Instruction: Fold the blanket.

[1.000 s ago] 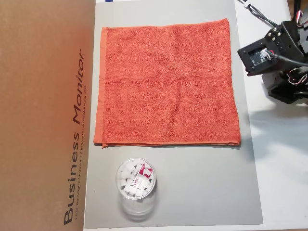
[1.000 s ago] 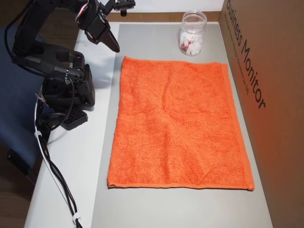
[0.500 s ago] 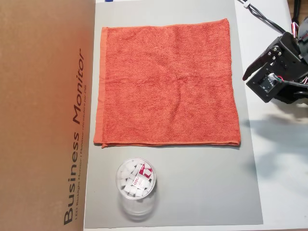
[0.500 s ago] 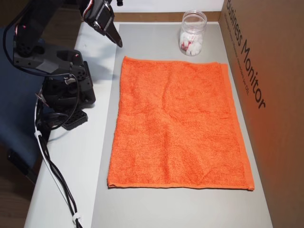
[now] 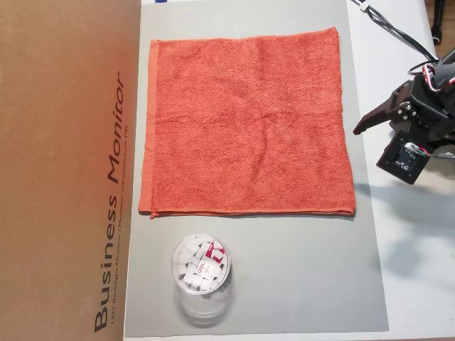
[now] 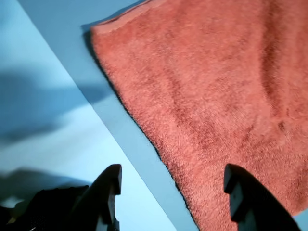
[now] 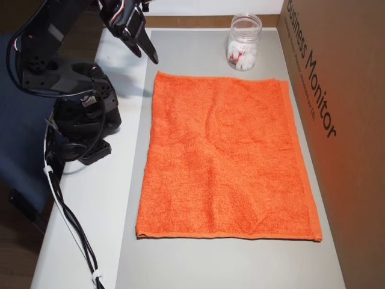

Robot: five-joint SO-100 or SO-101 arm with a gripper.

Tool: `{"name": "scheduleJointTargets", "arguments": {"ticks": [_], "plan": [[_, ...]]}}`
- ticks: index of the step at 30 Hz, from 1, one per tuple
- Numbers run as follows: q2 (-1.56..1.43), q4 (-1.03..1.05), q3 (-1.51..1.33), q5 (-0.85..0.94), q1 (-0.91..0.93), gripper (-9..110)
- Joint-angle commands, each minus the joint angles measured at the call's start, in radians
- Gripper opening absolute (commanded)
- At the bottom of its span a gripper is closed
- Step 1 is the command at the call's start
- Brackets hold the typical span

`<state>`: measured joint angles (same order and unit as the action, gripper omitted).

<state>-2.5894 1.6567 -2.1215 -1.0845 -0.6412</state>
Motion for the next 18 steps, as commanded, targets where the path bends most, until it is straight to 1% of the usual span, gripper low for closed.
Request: {"name": "scheduleJointTargets", "arguments": {"ticks": [1,12,18], "plan": [[-0.006,-0.072,-0.021,-0.003,-0.021,22],[-0.005,-0.35,-0.221,-0.003,-0.11,22],[-0.005,-0.477,-0.327,0.0,-0.126,22]]}}
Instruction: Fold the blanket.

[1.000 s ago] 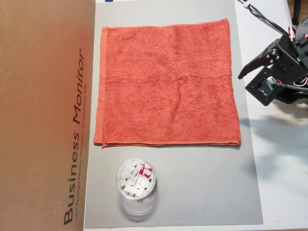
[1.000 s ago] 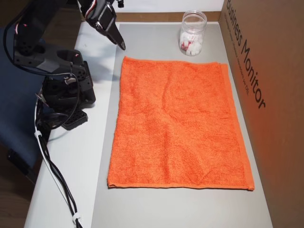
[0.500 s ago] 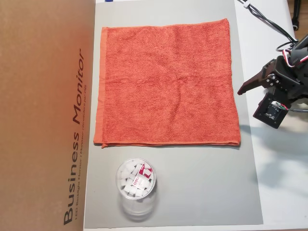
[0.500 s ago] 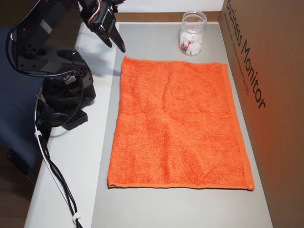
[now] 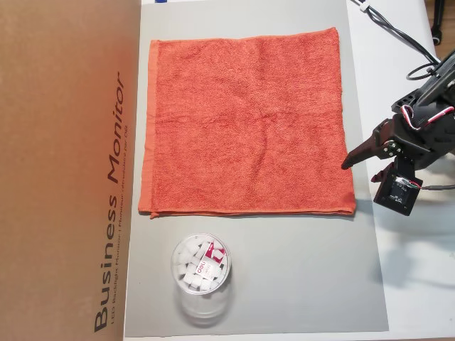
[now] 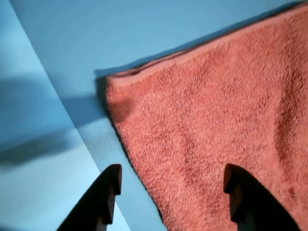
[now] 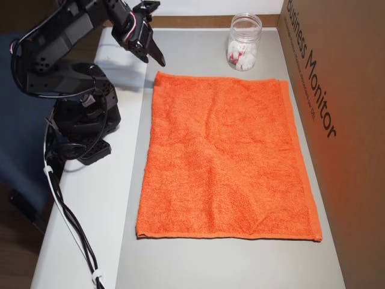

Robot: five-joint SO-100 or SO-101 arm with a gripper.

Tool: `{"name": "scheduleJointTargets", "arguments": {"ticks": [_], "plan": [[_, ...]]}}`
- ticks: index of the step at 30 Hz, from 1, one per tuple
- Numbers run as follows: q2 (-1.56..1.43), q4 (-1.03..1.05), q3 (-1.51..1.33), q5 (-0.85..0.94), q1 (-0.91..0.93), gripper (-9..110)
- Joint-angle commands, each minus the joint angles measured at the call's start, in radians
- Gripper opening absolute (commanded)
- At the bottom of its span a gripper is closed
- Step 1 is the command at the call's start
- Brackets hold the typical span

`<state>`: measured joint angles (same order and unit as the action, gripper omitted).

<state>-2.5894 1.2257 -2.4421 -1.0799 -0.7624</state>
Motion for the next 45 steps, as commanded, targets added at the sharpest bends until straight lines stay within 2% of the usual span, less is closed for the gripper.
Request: {"name": "scheduleJointTargets", "arguments": {"ticks": [1,23,32,38,45], "plan": [[-0.005,-0.061,-0.02,0.0,-0.006,22],[0.405,-0.347,-0.003,-0.009,-0.135,22],[0.48,-0.364,-0.005,-0.014,-0.135,22],[0.537,-0.393,-0.006,-0.141,-0.135,22],[0.591,-0.46,-0.006,-0.199,-0.135,22]]}}
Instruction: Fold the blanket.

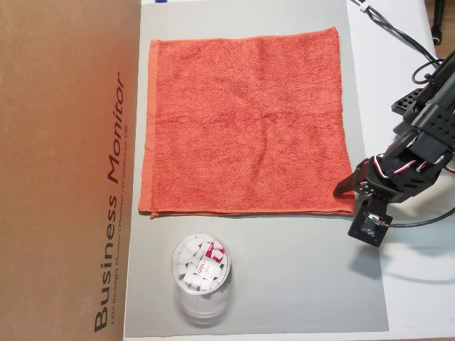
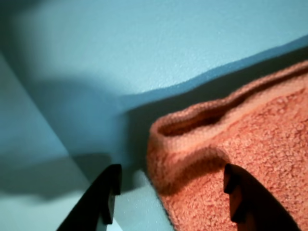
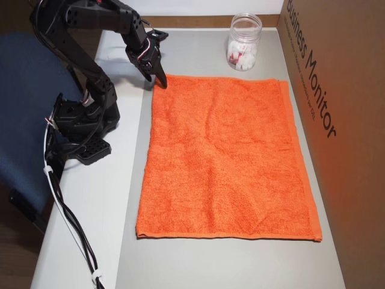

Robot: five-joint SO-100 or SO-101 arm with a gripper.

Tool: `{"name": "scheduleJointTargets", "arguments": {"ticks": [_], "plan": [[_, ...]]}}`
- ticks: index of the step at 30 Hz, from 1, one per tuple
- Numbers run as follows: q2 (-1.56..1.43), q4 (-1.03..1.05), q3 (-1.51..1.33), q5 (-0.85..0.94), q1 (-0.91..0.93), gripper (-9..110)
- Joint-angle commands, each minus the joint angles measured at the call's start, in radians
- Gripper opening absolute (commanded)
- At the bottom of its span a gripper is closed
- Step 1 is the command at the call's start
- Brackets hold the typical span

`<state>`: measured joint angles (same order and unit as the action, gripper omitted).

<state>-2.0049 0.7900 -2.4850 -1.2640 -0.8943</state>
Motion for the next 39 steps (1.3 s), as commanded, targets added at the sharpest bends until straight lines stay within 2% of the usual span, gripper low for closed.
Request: {"name": "scheduleJointTargets", "arguments": {"ticks": [1,13,23,29,39], "plan": [[0.012,-0.032,0.037,-0.02,-0.003,22],[0.1,-0.046,0.052,-0.009,-0.003,22],[0.104,-0.046,0.054,-0.006,-0.003,5],[0.104,-0.046,0.054,-0.006,-0.003,0],[0.091,-0.046,0.052,-0.012,-0.005,0]]}}
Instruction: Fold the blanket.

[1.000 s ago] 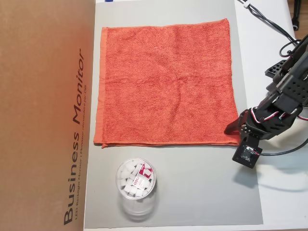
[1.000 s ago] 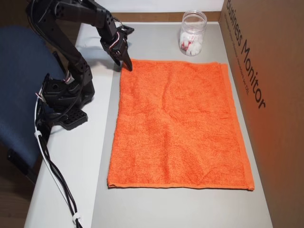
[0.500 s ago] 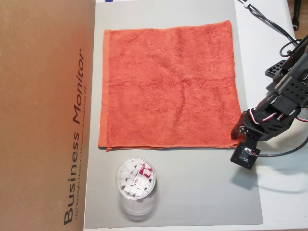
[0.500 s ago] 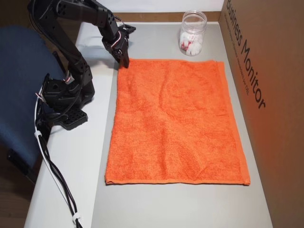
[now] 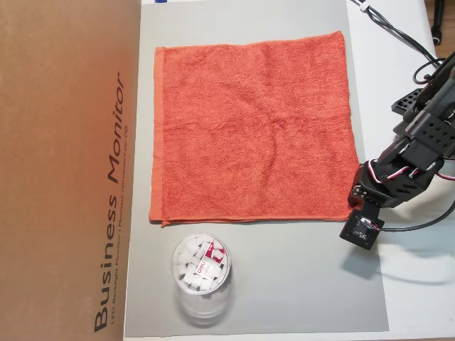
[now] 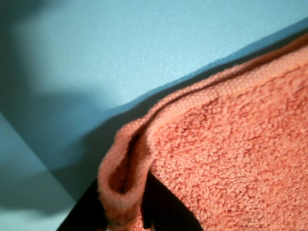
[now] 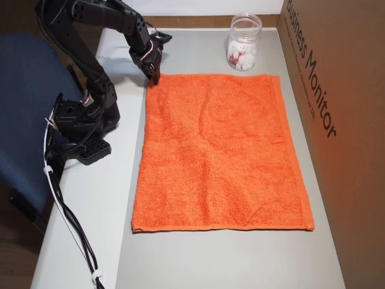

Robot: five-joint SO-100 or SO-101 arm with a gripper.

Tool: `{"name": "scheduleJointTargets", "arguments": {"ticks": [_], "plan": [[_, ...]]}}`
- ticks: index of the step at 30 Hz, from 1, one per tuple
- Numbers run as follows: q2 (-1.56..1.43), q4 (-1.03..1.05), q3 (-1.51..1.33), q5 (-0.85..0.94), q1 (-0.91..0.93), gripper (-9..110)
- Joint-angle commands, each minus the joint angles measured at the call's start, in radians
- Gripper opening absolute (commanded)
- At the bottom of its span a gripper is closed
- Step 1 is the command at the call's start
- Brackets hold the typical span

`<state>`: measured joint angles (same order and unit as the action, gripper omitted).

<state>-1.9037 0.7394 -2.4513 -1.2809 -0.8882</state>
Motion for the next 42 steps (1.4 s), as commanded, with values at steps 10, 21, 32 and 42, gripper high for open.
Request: {"name": "scheduleJointTargets", "arguments": {"ticks": [10,21,32,42], "plan": [[-0.117,0.02,0.005,-0.008,-0.052,0],[-0.278,0.058,-0.006,-0.008,-0.106,0],[-0.495,0.227,-0.003,-0.008,-0.06,0],[-0.664,0.276,-0.005,-0.008,0.043,0]]}}
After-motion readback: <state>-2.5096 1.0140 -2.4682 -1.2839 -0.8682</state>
